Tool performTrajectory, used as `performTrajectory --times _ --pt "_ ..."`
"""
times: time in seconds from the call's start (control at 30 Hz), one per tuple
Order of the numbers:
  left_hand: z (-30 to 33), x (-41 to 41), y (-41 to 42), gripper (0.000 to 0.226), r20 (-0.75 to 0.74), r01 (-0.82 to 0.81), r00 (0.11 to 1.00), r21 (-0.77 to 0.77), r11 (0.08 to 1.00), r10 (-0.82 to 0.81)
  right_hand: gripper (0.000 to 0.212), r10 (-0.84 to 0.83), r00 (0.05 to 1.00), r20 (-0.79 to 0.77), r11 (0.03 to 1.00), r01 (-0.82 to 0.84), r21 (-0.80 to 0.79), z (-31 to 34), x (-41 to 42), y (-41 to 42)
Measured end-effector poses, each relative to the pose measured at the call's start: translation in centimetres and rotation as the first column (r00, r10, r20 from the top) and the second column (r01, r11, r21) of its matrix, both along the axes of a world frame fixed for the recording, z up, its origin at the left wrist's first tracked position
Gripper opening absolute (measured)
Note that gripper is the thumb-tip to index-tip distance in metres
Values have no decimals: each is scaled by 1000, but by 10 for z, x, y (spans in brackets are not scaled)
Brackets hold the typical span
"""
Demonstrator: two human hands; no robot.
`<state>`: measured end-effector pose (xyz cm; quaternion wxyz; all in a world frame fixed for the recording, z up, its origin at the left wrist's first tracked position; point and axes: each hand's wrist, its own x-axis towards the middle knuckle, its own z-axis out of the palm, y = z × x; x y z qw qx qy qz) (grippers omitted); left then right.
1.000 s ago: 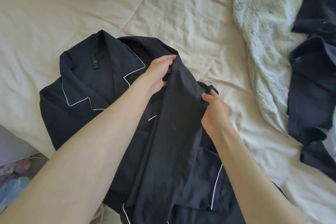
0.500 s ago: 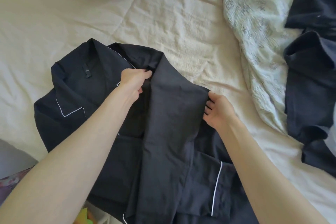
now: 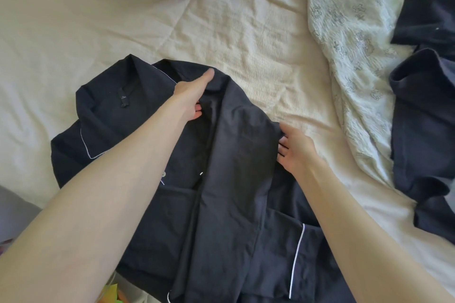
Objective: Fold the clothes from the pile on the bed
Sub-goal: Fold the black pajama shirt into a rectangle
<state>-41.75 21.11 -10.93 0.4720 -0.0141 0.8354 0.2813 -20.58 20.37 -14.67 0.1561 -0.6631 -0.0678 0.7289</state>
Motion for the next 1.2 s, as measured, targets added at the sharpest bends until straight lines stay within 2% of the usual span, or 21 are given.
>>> performTrajectory --times 0.07,0.13,0.17,0.23,0.3,0.37,0.43,0.5,0.6,0.7,0.77,0.83,0.93,0.97,1.0,1.07,1.13,1.17,1.2 --pt "-2 -3 9 30 -96 22 995 14 1000 -20 10 -13 1000 -3 1000 13 -26 -2 1 3" --pt "0 -16 16 25 -160 2 987 100 995 14 11 -76 996 -43 996 73 -58 -1 4 4" --pt "3 -24 19 25 -128 -40 990 195 980 66 9 -125 989 -75 990 120 -76 0 5 4" --pt "11 -36 20 34 34 -193 980 376 906 194 11 -245 960 -136 966 231 -112 3 4 2" --pt "14 -36 15 30 108 -242 970 411 879 216 21 -312 939 -146 947 296 -123 3 0 0" --pt "9 -28 8 10 26 -116 993 333 936 114 30 -248 960 -129 968 239 -77 2 -2 -3" --pt "4 -14 0 22 -30 -18 999 243 970 27 37 -107 991 -75 994 105 -26 0 -1 -7" --pt "-4 -1 -11 28 -49 63 997 148 987 -56 28 28 999 -25 999 -29 -19 0 3 -10" --pt "-15 4 -24 22 -111 191 977 58 980 -184 23 37 999 -35 999 -38 -38 0 8 -9" --pt "-11 -10 -24 16 -155 156 978 98 983 -140 16 -52 995 -87 998 50 -24 4 13 -3" --pt "-6 -20 -21 19 -183 128 978 159 979 -98 8 -63 996 -63 998 65 22 6 12 -2" --pt "-3 -22 -23 21 -202 92 978 212 973 -49 7 -25 1000 -2 997 26 72 8 8 -3" --pt "-4 -8 -40 8 -165 60 986 196 979 -27 24 96 992 84 988 -105 117 10 4 -12" --pt "-9 0 -51 19 -160 99 984 143 985 -75 30 143 984 110 979 -157 130 11 6 -19" --pt "-15 8 -65 27 -164 159 976 86 983 -144 27 190 974 123 967 -208 149 10 9 -27" --pt "-26 24 -86 35 -144 287 947 -12 958 -286 9 277 953 124 942 -295 159 12 15 -44" --pt "-33 27 -98 59 -105 345 930 -82 935 -352 5 365 918 156 910 -388 149 11 18 -57" --pt "-32 23 -99 56 -113 366 921 -83 927 -373 5 389 901 194 896 -418 146 9 18 -60" --pt "-30 16 -97 45 -157 385 907 -69 920 -391 6 387 896 218 894 -422 148 9 18 -60"
